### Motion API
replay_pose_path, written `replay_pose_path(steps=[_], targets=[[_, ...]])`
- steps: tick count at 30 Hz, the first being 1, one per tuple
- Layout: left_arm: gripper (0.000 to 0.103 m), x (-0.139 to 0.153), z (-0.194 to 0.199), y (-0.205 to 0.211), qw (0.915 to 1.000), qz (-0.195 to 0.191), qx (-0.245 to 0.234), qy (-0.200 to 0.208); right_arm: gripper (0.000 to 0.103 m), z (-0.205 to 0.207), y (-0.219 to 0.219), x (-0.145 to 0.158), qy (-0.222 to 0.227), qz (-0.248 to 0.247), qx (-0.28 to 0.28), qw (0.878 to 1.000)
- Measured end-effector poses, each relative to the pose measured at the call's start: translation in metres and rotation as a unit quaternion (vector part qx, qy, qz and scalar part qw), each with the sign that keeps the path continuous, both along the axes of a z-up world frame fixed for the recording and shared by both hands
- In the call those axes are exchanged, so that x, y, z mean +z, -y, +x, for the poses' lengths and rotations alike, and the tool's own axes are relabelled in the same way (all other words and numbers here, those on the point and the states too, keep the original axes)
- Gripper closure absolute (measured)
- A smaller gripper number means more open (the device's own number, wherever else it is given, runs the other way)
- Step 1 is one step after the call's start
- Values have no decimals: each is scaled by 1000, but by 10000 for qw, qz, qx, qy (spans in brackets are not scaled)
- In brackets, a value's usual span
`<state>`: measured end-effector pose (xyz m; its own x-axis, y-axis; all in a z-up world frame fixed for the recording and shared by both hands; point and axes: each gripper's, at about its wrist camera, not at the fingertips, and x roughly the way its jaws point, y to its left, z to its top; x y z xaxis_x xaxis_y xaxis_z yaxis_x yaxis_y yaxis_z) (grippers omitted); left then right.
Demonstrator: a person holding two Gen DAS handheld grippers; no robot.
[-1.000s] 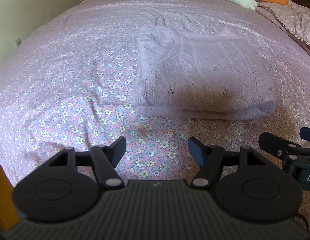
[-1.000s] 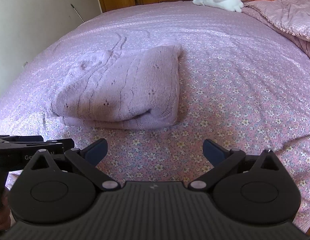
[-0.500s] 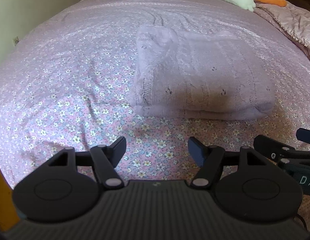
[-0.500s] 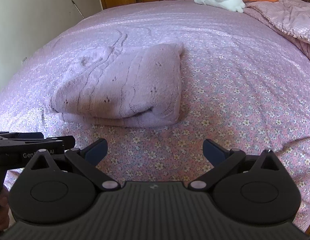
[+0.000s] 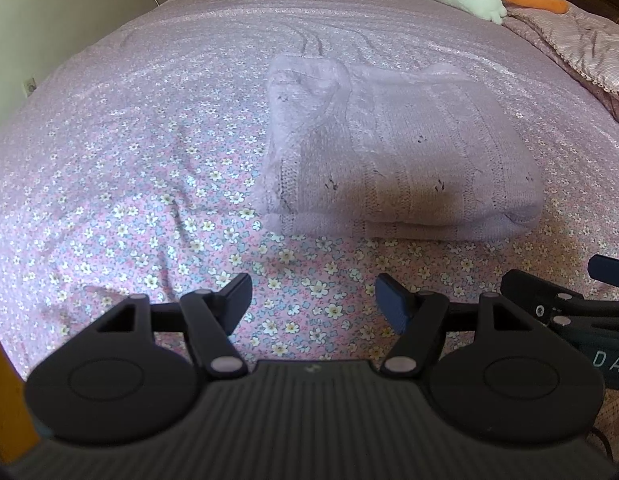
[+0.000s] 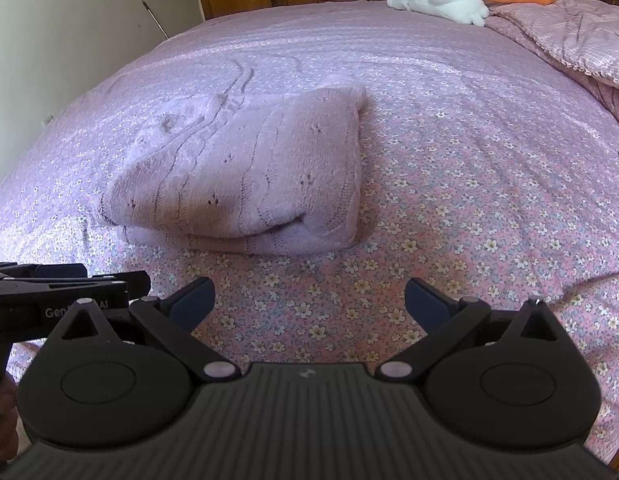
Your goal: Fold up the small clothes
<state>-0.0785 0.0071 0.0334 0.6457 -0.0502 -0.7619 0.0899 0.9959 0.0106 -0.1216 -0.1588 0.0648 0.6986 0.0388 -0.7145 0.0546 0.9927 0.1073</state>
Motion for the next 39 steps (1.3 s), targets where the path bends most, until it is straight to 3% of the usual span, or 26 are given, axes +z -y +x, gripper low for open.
replay_pose_path(steps=[39], targets=[[33, -1, 0, -1, 10000, -11, 29, -35, 0, 1, 0, -1, -22, 7, 9, 10000]])
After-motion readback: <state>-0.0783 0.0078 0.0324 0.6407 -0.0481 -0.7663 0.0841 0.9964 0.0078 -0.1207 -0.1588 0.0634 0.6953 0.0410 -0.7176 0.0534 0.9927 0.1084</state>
